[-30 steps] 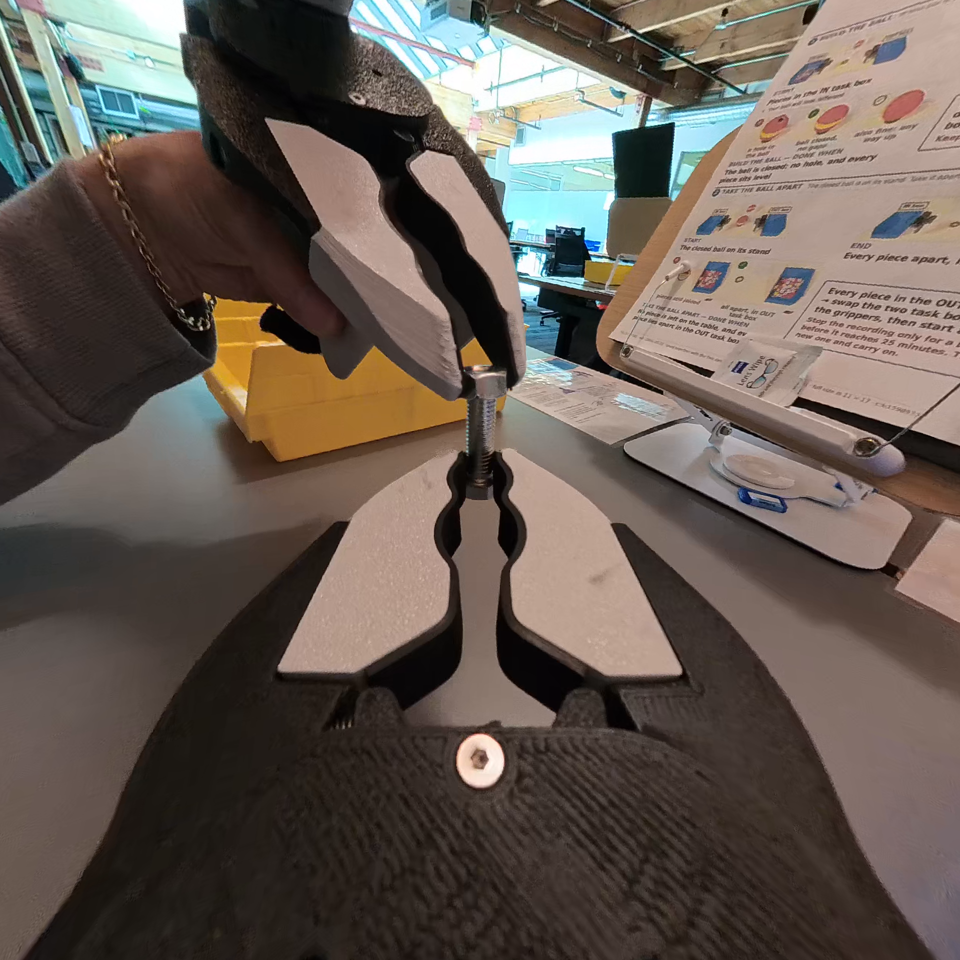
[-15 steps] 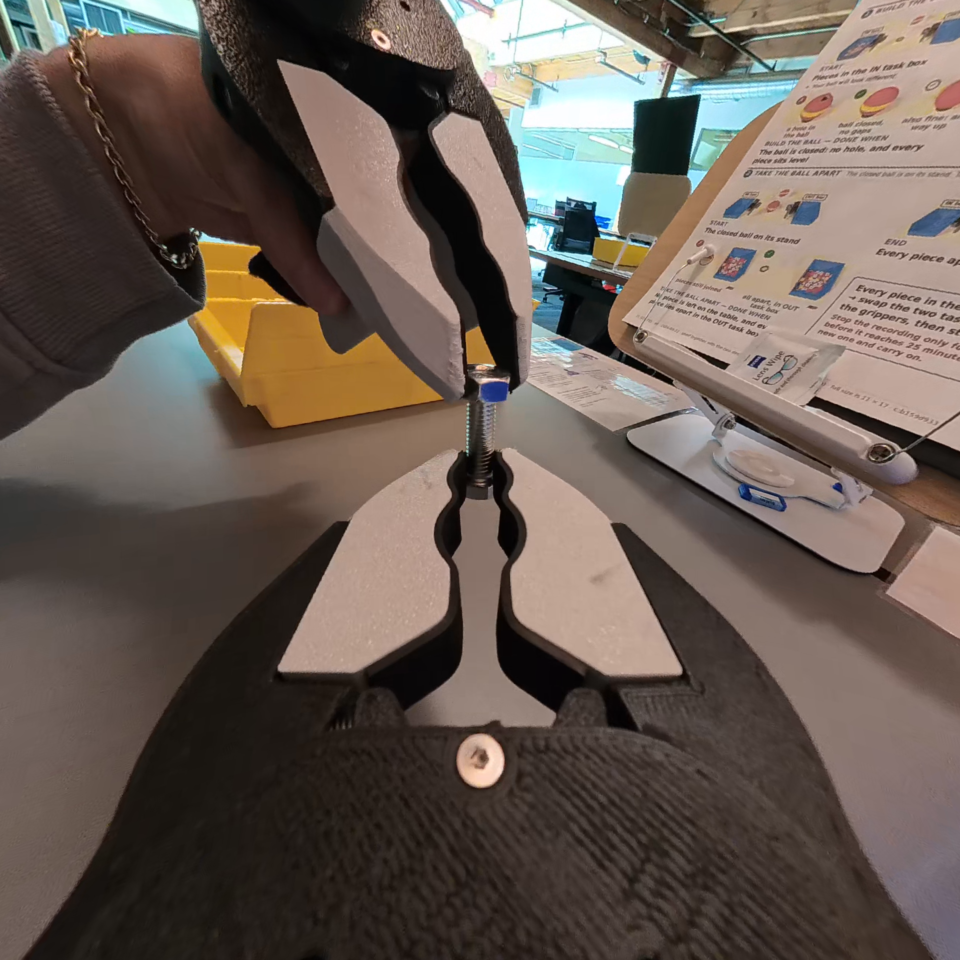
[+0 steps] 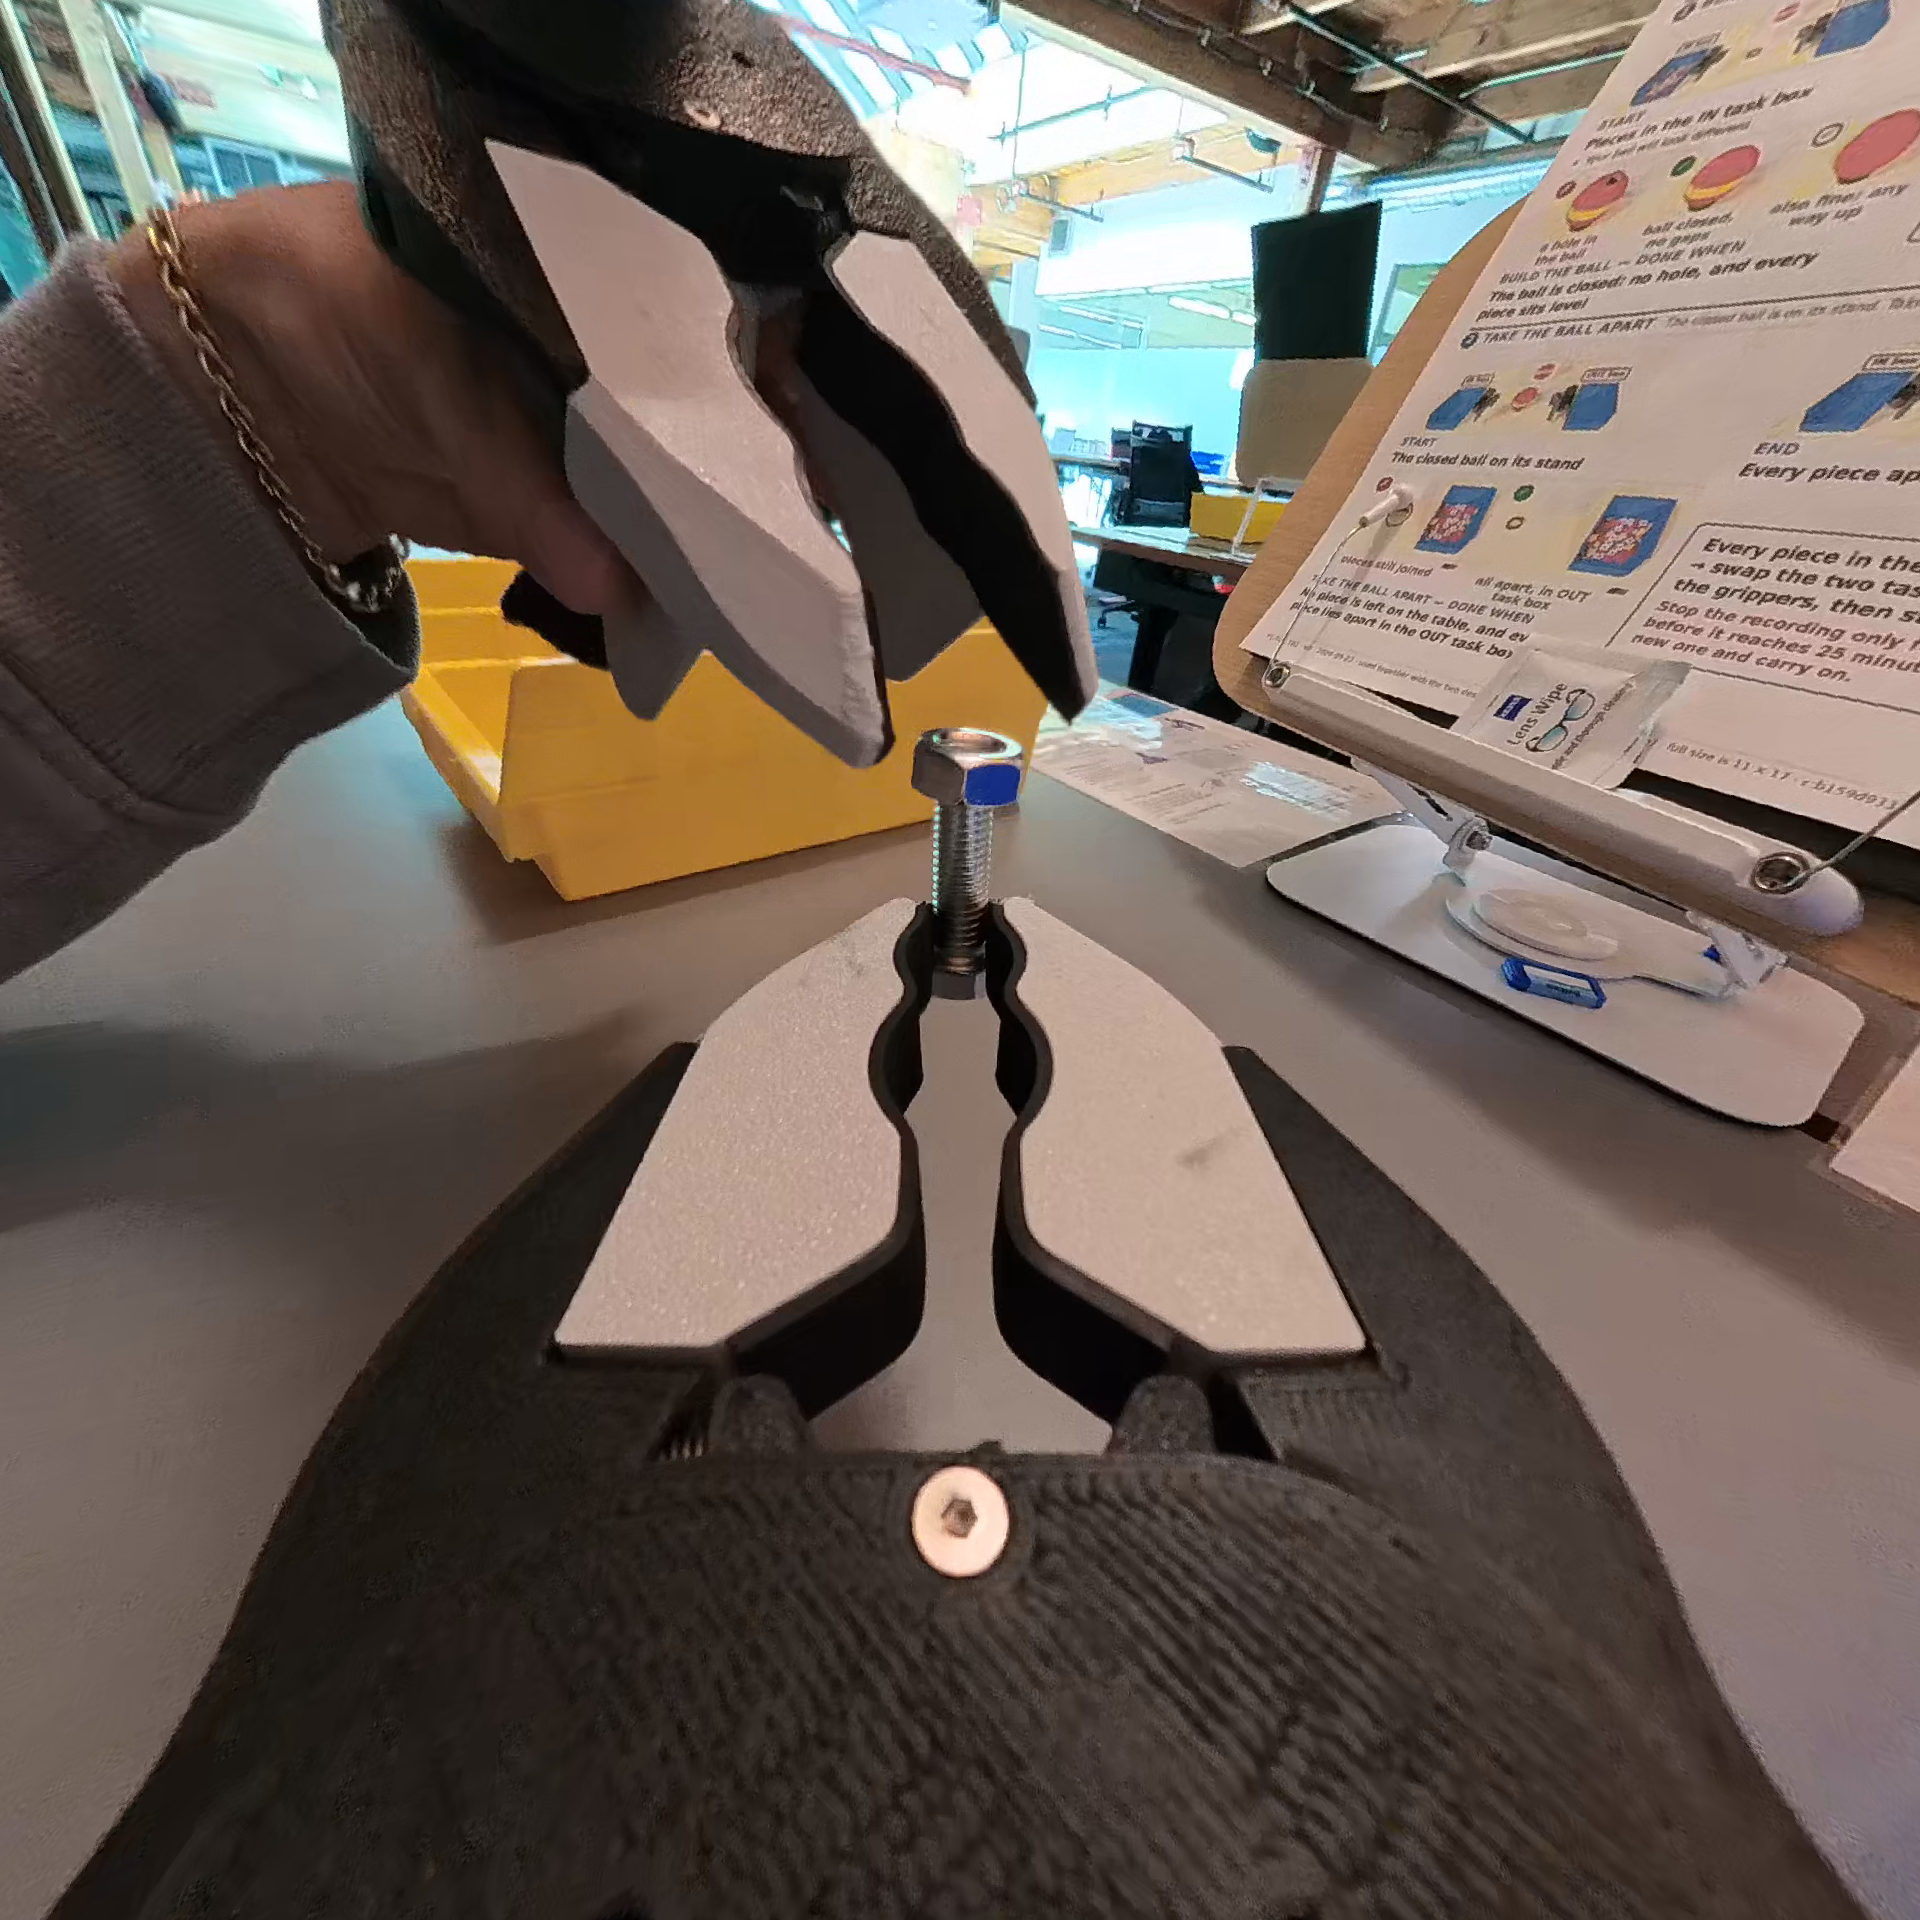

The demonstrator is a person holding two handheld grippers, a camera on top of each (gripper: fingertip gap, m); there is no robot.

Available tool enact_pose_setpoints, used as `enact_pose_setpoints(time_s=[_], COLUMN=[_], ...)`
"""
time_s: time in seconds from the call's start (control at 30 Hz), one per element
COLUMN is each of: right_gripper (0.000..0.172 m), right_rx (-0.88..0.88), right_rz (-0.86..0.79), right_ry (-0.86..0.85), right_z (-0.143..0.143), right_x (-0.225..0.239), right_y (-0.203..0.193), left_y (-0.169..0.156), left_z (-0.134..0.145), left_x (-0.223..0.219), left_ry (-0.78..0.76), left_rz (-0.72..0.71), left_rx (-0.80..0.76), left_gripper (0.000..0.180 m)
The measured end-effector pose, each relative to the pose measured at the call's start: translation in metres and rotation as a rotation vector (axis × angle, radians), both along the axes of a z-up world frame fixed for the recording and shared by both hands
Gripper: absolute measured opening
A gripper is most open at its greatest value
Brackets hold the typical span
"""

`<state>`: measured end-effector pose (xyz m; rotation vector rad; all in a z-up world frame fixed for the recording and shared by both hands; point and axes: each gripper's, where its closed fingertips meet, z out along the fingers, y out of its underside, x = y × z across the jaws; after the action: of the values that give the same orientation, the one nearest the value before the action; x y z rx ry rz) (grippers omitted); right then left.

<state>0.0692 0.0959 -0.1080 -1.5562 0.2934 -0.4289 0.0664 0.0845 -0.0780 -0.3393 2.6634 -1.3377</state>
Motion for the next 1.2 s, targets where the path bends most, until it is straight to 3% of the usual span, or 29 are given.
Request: enact_pose_setpoints(time_s=[0.2,0.67,0.9,1.2], right_gripper=[0.009,0.009,0.009,0.009], right_rx=[0.105,0.114,0.110,0.154], right_rz=[0.000,-0.016,-0.002,0.118], right_ry=[0.047,0.034,0.041,0.072], right_z=[0.010,0.013,0.012,0.017], right_x=[0.003,0.005,0.003,-0.011], right_y=[-0.007,-0.009,-0.008,-0.001], left_y=[0.001,-0.010,-0.013,-0.006], left_z=[0.012,0.004,0.003,0.009], left_x=[0.008,0.013,0.003,-0.011], left_ry=[0.017,0.041,0.075,0.028], left_rz=[0.025,0.036,-0.042,-0.218], left_rx=[-0.129,-0.143,-0.170,-0.270], left_gripper=[0.038,0.037,0.018,0.017])
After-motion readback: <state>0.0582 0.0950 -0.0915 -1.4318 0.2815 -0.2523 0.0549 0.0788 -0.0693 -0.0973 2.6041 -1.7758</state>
